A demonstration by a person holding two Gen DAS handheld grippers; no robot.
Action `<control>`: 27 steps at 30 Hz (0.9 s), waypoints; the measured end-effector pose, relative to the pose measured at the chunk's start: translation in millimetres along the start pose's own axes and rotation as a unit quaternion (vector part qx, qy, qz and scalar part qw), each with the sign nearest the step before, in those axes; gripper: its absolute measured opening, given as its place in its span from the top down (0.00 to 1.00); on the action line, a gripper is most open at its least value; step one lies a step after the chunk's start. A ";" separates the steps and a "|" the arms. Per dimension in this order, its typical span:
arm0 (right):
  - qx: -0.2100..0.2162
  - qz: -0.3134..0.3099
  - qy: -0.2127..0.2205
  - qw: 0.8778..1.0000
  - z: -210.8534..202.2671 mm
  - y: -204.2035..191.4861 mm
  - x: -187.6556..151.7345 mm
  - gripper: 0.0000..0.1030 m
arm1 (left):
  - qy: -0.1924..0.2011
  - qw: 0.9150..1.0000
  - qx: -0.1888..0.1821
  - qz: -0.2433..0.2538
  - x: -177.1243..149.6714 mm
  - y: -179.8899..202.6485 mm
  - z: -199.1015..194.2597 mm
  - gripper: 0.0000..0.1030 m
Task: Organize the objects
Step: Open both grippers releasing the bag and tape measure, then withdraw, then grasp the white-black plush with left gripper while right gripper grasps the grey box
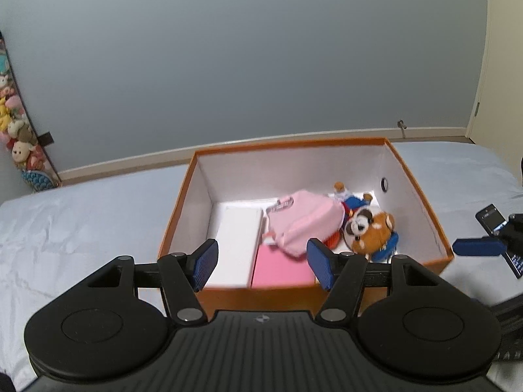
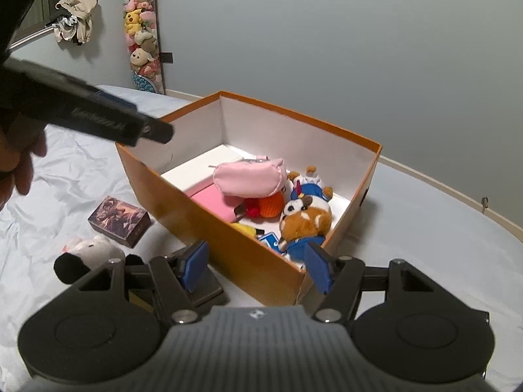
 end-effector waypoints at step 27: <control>0.004 0.021 -0.060 0.998 17.6 2.8 -71.7 0.33 | 0.005 1.000 -0.003 -0.012 -137.5 50.3 -42.5 0.29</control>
Point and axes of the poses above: each gripper's, at about its wrist camera, not at the fingertips, and z roughly the way its jaws point, y to its right, x to its top, the point moved 6 cm from there along z, roughly the way its jaws point, and after that the axes turned 14 degrees about z, right-handed, at the moved point
